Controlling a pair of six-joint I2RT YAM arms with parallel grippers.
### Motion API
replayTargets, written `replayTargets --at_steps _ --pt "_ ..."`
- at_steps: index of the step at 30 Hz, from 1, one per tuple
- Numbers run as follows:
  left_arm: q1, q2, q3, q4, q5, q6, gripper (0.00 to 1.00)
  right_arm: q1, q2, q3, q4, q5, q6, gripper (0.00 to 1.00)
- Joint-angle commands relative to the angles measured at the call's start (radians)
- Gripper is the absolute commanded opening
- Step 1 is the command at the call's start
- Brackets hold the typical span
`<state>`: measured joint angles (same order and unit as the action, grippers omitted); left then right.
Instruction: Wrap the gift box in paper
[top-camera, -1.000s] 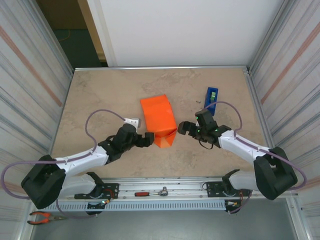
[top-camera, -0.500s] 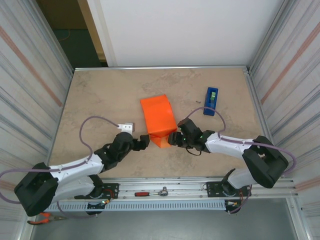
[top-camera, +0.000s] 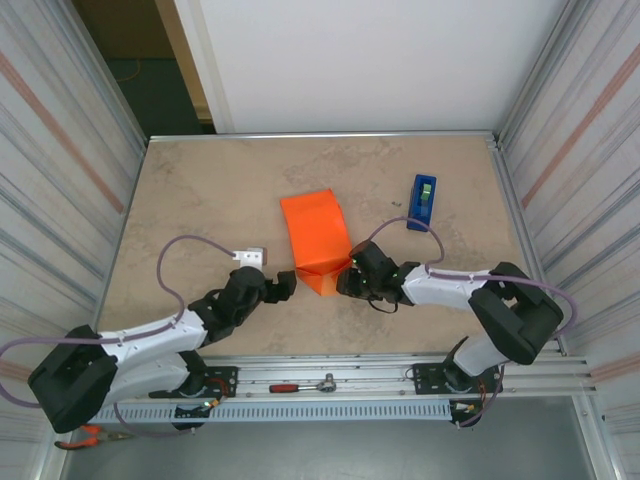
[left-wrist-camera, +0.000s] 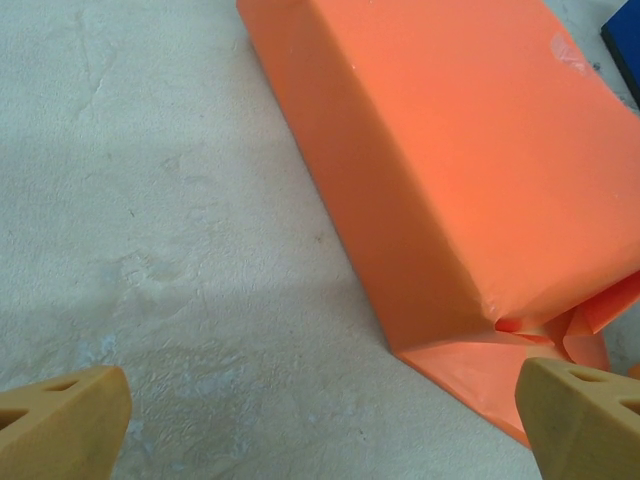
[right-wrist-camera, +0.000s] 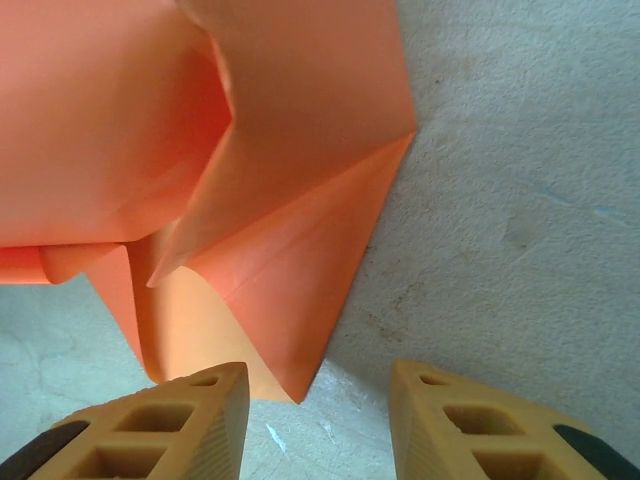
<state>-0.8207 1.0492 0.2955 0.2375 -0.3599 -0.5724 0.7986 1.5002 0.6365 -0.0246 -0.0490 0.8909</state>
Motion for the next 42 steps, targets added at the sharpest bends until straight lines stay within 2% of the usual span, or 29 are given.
replayTargets --at_steps 1,11,42 --pt "-0.009 0.011 0.034 0.002 0.0 -0.001 0.99 0.01 0.018 0.038 0.003 0.008 0.019 0.38" --pt "-0.009 0.047 0.051 -0.002 0.022 0.0 0.99 0.019 0.025 0.044 0.005 0.005 0.014 0.29" --pt "-0.008 0.116 0.08 0.002 0.065 -0.01 0.99 0.03 0.074 0.074 -0.006 -0.006 0.013 0.23"
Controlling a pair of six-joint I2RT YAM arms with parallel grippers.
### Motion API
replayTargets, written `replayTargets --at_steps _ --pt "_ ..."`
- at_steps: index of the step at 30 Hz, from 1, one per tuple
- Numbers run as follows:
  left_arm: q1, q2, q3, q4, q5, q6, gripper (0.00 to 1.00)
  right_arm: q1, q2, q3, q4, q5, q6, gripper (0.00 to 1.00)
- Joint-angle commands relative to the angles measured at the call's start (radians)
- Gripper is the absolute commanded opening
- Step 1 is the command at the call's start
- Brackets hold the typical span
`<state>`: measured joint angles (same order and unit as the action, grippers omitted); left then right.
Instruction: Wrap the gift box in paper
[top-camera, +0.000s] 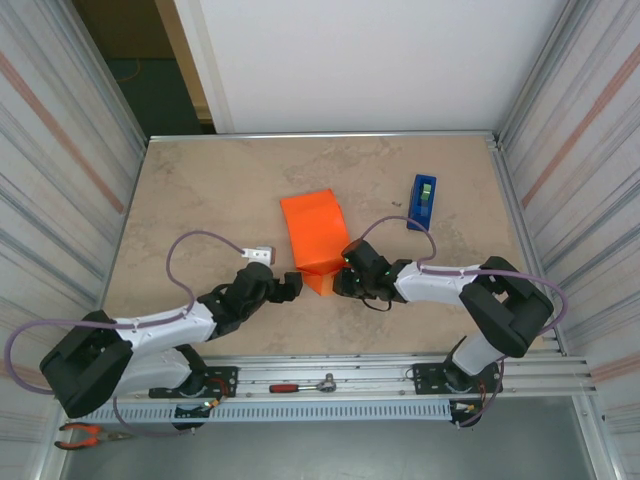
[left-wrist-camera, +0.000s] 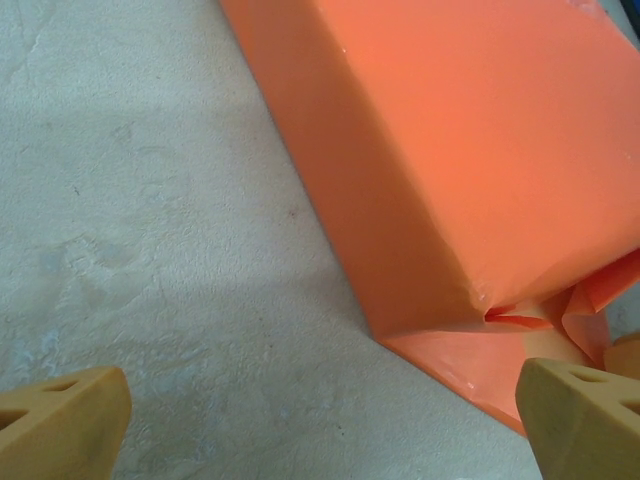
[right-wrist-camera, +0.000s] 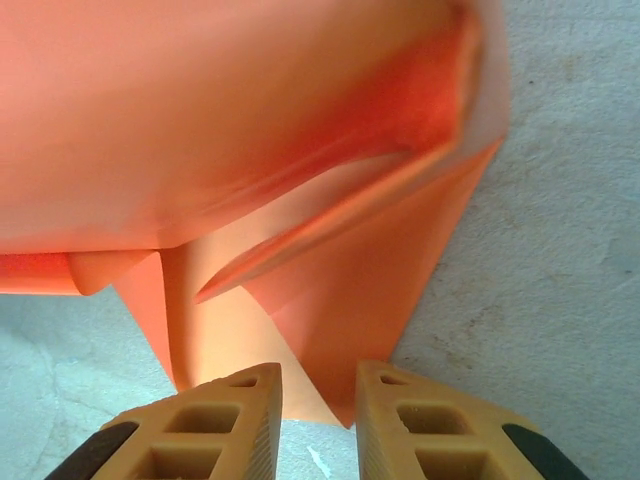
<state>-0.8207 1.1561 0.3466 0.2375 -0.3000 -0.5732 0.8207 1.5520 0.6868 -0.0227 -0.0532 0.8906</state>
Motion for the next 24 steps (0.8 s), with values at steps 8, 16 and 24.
replayTargets --at_steps 8,16,24 --pt "-0.009 0.009 0.029 -0.003 0.009 -0.008 0.99 0.009 0.023 0.018 -0.022 0.005 0.021 0.23" --pt "-0.009 0.01 0.031 -0.001 0.01 -0.002 0.99 0.02 -0.011 0.008 -0.058 0.042 0.028 0.23" --pt "-0.009 0.008 0.03 -0.004 0.015 -0.003 0.99 0.034 -0.008 0.023 -0.084 0.071 0.033 0.23"
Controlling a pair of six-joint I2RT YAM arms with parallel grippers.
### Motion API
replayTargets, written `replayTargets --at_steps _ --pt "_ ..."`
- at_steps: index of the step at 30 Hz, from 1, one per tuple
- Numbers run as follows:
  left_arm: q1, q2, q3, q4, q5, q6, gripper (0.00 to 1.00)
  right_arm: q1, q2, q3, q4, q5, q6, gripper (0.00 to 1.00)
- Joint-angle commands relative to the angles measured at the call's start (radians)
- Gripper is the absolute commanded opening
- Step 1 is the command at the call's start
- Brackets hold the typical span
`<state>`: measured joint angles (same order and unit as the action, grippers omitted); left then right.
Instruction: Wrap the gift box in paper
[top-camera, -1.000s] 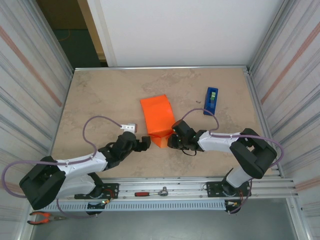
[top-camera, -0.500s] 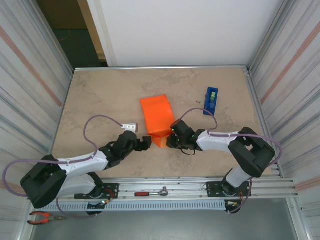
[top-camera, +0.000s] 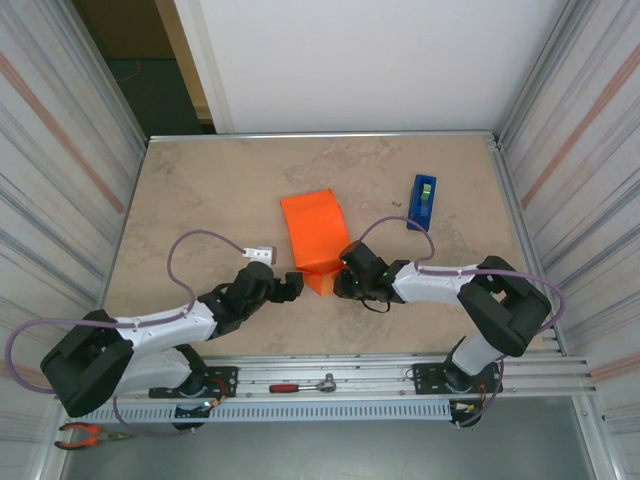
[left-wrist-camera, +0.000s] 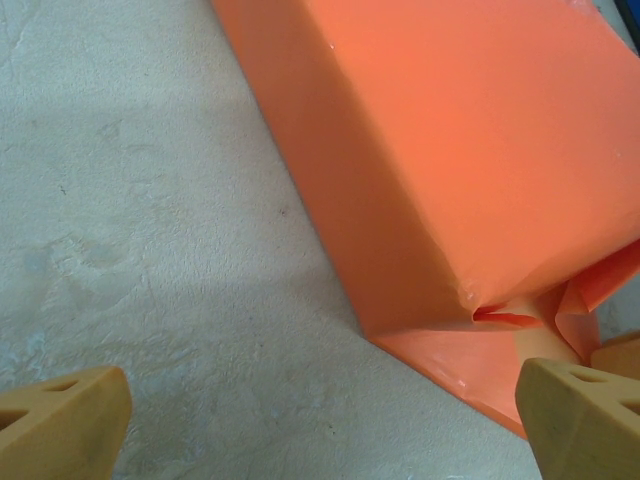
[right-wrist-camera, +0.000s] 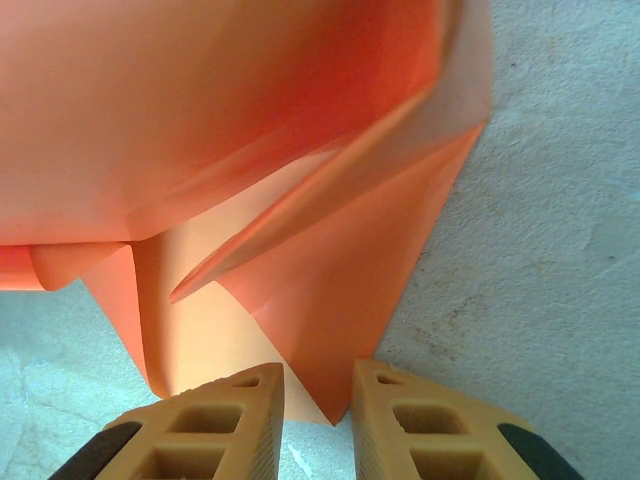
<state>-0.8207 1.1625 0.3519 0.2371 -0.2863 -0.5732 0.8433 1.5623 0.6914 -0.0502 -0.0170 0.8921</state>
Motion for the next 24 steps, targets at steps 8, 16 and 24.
replayTargets --at_steps 8,16,24 --pt "-0.009 0.001 0.028 -0.006 0.002 -0.004 0.99 0.016 -0.002 0.033 -0.071 0.049 0.037 0.24" --pt "-0.009 0.005 0.029 -0.004 0.003 -0.002 0.99 0.017 0.029 0.042 -0.062 0.046 0.04 0.24" --pt "-0.008 0.009 0.03 -0.006 0.009 -0.003 0.99 0.025 0.061 0.063 -0.062 0.043 0.039 0.22"
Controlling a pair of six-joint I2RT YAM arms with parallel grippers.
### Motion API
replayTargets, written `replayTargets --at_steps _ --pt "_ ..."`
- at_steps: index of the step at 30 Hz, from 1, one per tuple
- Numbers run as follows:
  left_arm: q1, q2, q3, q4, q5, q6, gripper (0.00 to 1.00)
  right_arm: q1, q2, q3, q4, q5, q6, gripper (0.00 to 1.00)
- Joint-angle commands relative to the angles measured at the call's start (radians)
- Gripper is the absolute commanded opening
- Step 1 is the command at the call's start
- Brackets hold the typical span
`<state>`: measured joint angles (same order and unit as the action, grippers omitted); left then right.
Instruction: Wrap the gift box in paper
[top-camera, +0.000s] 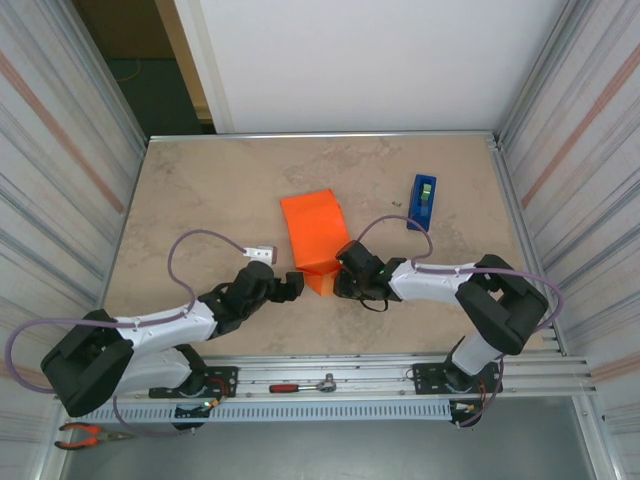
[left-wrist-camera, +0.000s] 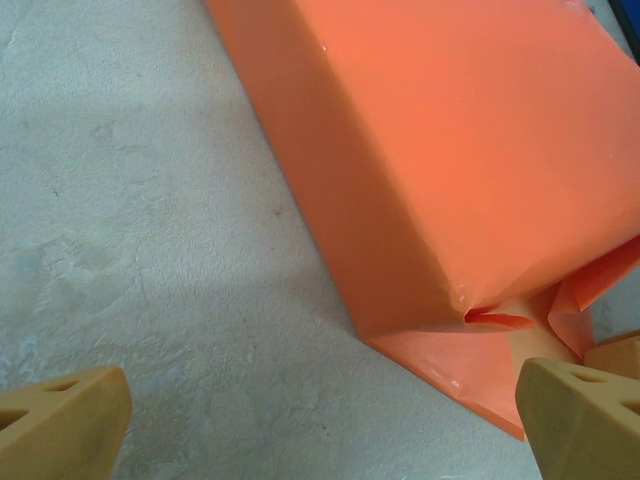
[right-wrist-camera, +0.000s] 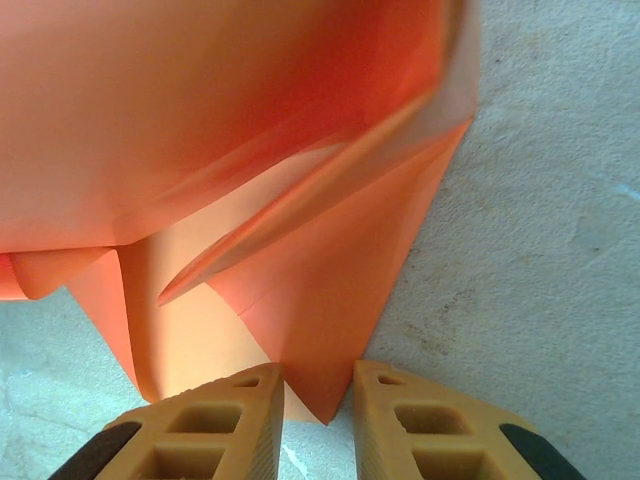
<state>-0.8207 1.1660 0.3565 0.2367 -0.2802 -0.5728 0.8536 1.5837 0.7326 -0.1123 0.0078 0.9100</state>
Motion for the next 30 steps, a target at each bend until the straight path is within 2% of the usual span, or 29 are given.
replayTargets --at_steps 1,12,22,30 --pt "-0.009 0.004 0.024 -0.007 0.002 -0.004 0.99 0.016 0.041 0.025 -0.001 0.02 0.023 0.22" --pt "-0.009 -0.008 0.032 -0.038 0.003 0.011 0.99 0.018 0.039 0.039 -0.029 0.036 0.029 0.01" --pt "-0.009 -0.03 0.019 -0.06 0.003 0.013 0.99 0.008 -0.022 0.038 -0.044 0.043 0.034 0.0" --pt "-0.008 -0.043 0.001 -0.06 0.06 0.028 0.99 -0.008 -0.06 0.035 -0.041 0.029 0.031 0.0"
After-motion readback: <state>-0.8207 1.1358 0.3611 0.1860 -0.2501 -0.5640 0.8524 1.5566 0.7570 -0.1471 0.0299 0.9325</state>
